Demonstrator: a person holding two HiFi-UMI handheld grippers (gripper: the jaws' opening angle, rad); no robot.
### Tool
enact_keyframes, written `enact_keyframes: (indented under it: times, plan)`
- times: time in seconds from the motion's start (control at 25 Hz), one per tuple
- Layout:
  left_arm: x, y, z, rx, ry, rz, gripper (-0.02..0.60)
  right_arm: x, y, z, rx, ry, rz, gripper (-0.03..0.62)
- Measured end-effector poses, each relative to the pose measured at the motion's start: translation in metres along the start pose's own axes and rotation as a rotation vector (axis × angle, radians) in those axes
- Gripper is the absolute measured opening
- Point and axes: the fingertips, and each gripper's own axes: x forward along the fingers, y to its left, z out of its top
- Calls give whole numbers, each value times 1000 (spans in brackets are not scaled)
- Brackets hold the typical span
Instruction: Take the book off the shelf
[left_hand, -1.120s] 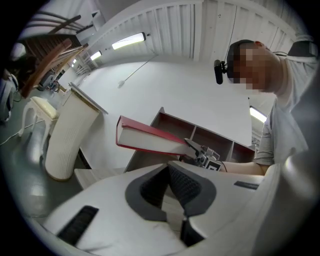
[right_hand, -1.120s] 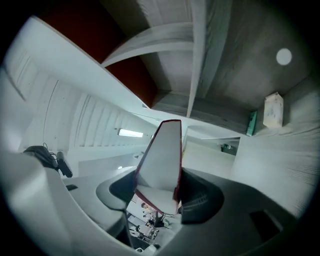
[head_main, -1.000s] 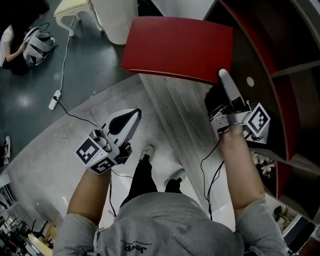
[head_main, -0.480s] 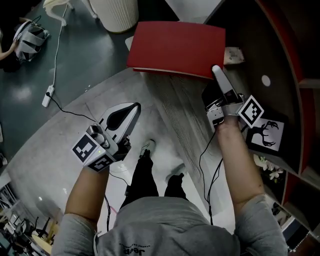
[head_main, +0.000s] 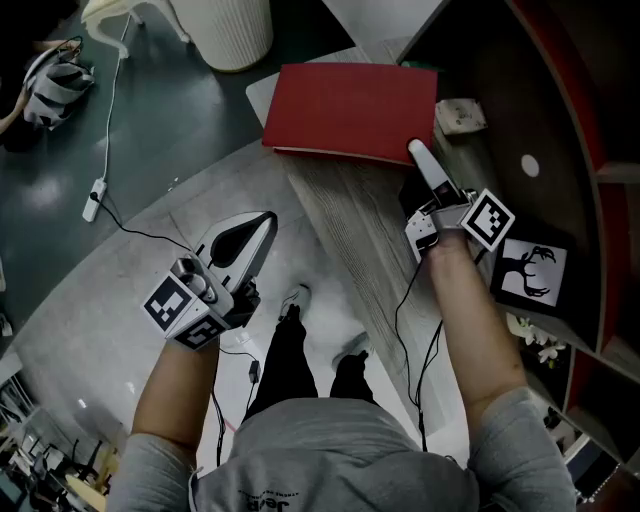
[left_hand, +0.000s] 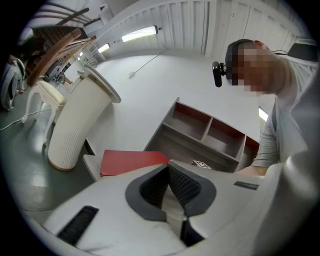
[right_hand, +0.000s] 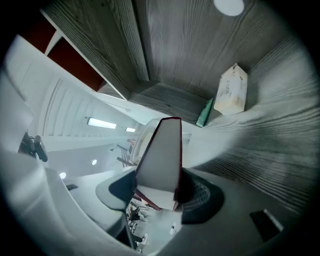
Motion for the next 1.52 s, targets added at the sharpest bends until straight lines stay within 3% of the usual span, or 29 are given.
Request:
enact_keyframes:
  times: [0.48,0.64,0.76,0.84,1.24,1.52]
  plan:
    - [-4,4,-1,-11,-9,12,31,0,-50,-31,72,128,-249,282]
    - [-6,5,-2,-22,-11,11,31,-2,-68,-49,105,220,-394,306]
    - [-7,4,-3,-32,-15,8,31,-10,-90,-49,15,268,-535,313]
    - [-9,4,-3,-38,-15,6,31,-13,-91,-45,-58,279,-571,317]
    - [-20,-4,7,-32,-29,0,31,-18,-53,-38,-189,238,-509,296]
    - [-12,-35,25,-4,-55,-32,31,-39,12,-21,-300,174,-346,252]
